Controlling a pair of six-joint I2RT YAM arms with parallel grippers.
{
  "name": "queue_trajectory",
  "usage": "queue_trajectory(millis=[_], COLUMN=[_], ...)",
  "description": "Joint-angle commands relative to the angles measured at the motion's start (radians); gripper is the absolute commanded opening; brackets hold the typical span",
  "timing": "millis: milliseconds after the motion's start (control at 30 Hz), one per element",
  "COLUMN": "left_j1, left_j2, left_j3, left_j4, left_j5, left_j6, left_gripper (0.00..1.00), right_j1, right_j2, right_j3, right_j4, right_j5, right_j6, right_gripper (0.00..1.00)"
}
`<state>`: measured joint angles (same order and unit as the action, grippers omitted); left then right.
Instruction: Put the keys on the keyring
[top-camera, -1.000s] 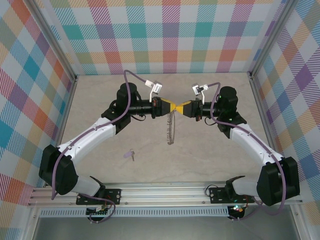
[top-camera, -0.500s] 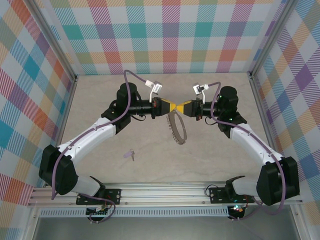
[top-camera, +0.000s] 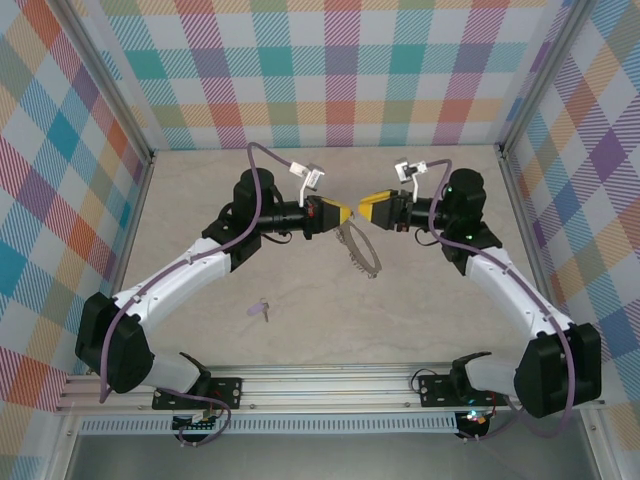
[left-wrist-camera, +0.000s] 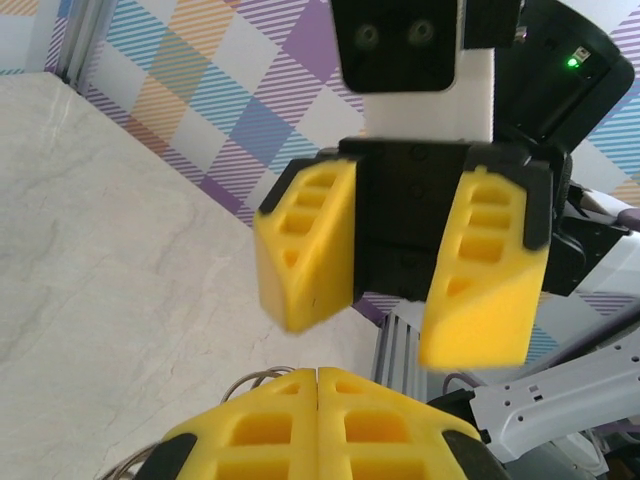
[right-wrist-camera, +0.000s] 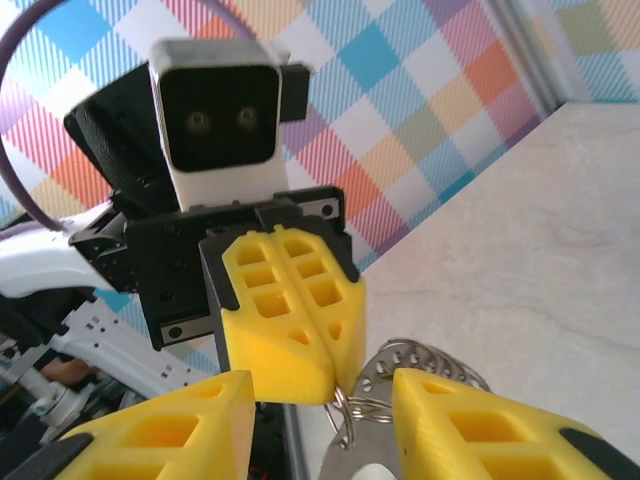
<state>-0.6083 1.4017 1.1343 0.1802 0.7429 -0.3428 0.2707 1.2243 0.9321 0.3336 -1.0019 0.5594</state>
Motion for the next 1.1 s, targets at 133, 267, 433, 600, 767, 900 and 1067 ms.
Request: queue_trajectory(millis=[133, 267, 433, 600, 767, 900, 1067], left_j1=[-0.013, -0.013, -0.013, -0.013, -0.013, -0.014, -0.018], left_j2=[-0.048, -0.040, -0.024, -0.017, -0.007, 0.004, 0.009], left_j3=[0.018, 0.038, 0.065, 0.081, 0.094, 0.098, 0.096], left_j4=[0.004, 0.005, 0.005, 0.017, 0.017, 0.019, 0.019], left_j5=[0.036, 0.073, 0.100, 0.114, 0.125, 0.131, 0.131], left_j6=[0.040, 0.044, 0.044, 0.036, 0.032, 0.030, 0.024], left_gripper=[0.00, 0.00, 0.00, 0.00, 0.00, 0.00, 0.00], right_j1=[-0.025, -0.024, -0.024, -0.024, -0.012, 0.019, 0.033], right_j2=[-0.024, -0.013, -0.009, -0.005, 0.010, 0.018, 0.023], right_j3=[-0.003, -0.021, -0.034, -0.061, -0.082, -0.066, -0.040], right_j4=[-0.049, -0.037, -0.042, -0.042, 0.005, 0.013, 0.029], right_j5=[0.021, -0.001, -0.023, -0.029, -0.038, -0.031, -0.024], right_j6=[-0.044, -0.044, -0.056, -0.063, -0.036, -0.035, -0.027], right_gripper=[0.43, 0.47, 0.51, 0.51, 0.51, 0.51, 0.50])
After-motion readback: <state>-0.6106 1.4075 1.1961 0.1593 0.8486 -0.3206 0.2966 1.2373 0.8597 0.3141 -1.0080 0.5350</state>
